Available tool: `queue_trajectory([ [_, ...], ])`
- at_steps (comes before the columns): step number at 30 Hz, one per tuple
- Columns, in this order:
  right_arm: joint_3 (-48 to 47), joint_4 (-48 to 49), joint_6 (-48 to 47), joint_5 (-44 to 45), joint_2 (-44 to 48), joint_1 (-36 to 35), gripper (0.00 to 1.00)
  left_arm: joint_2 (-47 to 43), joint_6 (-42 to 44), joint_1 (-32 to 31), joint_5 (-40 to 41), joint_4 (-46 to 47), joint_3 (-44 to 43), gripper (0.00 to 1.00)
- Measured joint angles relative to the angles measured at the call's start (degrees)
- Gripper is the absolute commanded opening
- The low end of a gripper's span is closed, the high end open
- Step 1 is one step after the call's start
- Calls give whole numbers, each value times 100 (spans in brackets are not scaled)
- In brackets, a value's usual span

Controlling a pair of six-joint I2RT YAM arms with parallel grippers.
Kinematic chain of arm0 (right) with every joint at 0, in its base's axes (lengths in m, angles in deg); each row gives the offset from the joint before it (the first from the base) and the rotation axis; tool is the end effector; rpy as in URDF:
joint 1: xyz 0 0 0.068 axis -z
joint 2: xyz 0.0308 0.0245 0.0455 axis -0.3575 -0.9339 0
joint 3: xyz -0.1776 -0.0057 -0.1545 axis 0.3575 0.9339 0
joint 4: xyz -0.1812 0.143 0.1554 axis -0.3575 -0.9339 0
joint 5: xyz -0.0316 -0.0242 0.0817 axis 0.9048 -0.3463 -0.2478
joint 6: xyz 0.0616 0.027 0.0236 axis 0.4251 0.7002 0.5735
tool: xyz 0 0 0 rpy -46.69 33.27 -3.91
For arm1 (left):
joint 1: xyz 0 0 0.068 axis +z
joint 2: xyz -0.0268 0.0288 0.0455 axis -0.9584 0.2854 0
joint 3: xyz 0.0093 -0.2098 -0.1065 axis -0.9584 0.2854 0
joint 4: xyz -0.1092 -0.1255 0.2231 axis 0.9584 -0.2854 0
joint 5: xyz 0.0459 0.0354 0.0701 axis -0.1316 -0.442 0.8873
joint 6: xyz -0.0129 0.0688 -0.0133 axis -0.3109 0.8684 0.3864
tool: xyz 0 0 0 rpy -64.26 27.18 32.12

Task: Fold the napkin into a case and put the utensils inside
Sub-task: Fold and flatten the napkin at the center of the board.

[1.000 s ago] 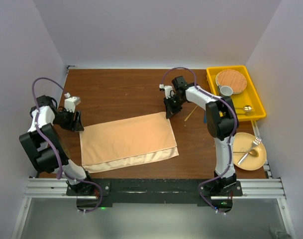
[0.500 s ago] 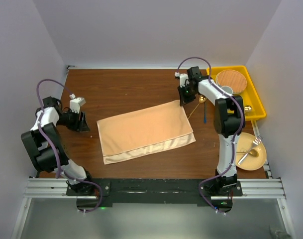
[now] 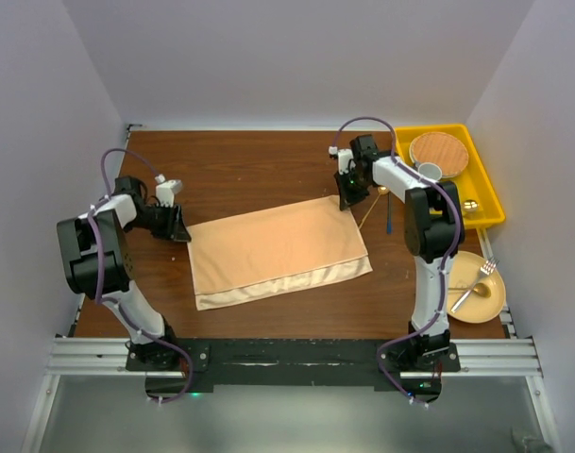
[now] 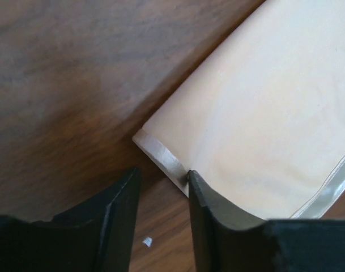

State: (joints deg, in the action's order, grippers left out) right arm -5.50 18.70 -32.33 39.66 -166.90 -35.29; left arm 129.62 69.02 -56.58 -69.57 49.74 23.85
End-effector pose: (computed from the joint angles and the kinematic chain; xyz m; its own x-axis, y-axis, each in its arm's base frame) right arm 0.4363 0.1262 0.1036 -0.8381 -0.3518 -0.4170 -0.4514 0.8764 0.1678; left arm 0.3244 0.0618 0.0846 -0.8864 0.0807 -0.4559 0.2973 0.8541 -0.4269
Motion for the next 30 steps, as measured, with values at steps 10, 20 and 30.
queue_trajectory([
  [10,-376,20,238,107,-229,0,0,839,-579,-17,-269,328,-831,0],
  [20,-1161,-9,527,-66,-662,0,57,1351,-831,-4,-87,393,-1847,40],
  [30,221,-385,417,-236,1071,55,53,-439,-496,61,149,-162,-782,40],
])
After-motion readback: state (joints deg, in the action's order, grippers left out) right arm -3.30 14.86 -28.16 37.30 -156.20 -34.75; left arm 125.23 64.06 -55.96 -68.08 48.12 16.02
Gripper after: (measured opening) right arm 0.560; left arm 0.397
